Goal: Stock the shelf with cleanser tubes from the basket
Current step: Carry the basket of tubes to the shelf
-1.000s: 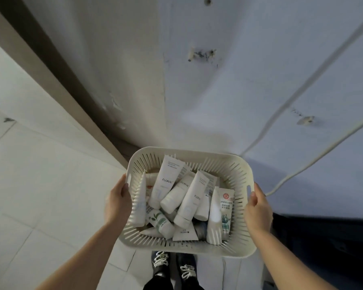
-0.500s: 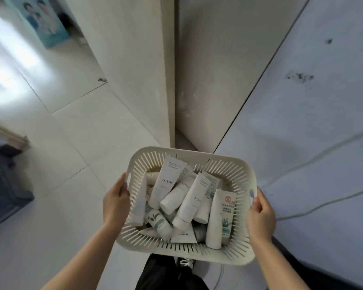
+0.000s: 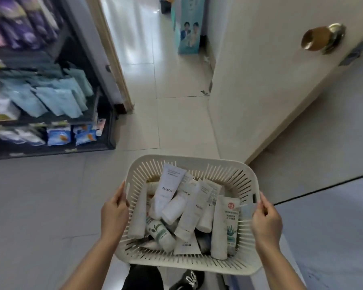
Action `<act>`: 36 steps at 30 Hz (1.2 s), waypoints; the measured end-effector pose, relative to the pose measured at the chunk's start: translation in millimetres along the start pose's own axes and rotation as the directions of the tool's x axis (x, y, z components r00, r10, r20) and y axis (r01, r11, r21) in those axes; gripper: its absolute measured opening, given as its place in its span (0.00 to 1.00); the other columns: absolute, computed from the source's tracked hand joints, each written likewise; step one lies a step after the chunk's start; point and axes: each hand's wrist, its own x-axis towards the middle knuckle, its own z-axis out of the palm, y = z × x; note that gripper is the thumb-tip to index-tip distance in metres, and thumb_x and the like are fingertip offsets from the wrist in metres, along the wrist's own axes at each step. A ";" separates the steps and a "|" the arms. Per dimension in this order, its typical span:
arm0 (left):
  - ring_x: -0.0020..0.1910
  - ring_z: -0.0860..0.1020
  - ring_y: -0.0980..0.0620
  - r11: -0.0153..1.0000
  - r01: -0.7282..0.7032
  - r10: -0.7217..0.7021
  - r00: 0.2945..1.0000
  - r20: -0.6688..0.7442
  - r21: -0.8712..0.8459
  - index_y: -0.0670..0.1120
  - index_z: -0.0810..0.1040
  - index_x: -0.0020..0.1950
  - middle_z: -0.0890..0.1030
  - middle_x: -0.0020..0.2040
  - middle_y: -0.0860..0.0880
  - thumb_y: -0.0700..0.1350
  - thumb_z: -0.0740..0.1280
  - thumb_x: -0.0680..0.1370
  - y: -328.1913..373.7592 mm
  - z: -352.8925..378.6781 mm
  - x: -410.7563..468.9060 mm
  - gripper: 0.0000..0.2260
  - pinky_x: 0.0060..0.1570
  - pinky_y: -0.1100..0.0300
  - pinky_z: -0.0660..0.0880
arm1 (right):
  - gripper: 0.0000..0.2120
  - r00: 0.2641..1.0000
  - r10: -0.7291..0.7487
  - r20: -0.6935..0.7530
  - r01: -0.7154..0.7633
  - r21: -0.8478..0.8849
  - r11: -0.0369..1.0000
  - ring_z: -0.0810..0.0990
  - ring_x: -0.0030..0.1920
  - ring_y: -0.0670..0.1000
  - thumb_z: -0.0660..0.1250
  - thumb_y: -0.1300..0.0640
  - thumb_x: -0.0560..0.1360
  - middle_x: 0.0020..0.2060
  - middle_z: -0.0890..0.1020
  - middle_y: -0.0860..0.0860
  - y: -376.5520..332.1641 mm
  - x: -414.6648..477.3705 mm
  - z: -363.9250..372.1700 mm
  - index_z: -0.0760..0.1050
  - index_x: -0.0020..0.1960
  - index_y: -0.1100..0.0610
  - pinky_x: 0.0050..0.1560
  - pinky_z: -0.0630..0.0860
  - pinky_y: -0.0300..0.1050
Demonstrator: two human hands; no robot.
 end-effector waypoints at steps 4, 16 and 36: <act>0.61 0.75 0.35 0.993 0.074 -0.083 0.991 -0.101 -0.090 0.46 0.71 0.71 0.78 0.60 0.35 0.42 0.59 0.82 -19.2 -55.0 8.2 0.17 0.60 0.42 0.72 | 0.17 0.987 -0.102 0.128 0.102 0.009 0.995 0.79 0.57 0.52 0.57 0.53 0.82 0.61 0.80 0.49 -42.2 -18.8 47.5 0.72 0.69 0.50 0.59 0.76 0.57; 0.60 0.76 0.39 0.942 0.191 -0.271 0.918 -0.290 -0.275 0.52 0.77 0.66 0.79 0.59 0.39 0.39 0.57 0.82 -91.1 -221.7 64.0 0.17 0.60 0.51 0.72 | 0.17 0.899 -0.212 0.383 0.250 -0.051 0.967 0.74 0.66 0.52 0.59 0.53 0.81 0.66 0.77 0.48 -149.6 -105.8 216.6 0.73 0.68 0.52 0.69 0.69 0.55; 0.35 0.72 0.53 0.771 0.241 -0.607 0.560 -0.564 -0.590 0.50 0.74 0.68 0.75 0.35 0.49 0.38 0.55 0.82 -141.0 -385.6 170.1 0.18 0.46 0.59 0.68 | 0.16 0.585 -0.364 0.725 0.528 -0.001 0.849 0.73 0.49 0.50 0.56 0.58 0.81 0.48 0.78 0.46 -347.2 -197.9 483.7 0.77 0.63 0.47 0.52 0.69 0.45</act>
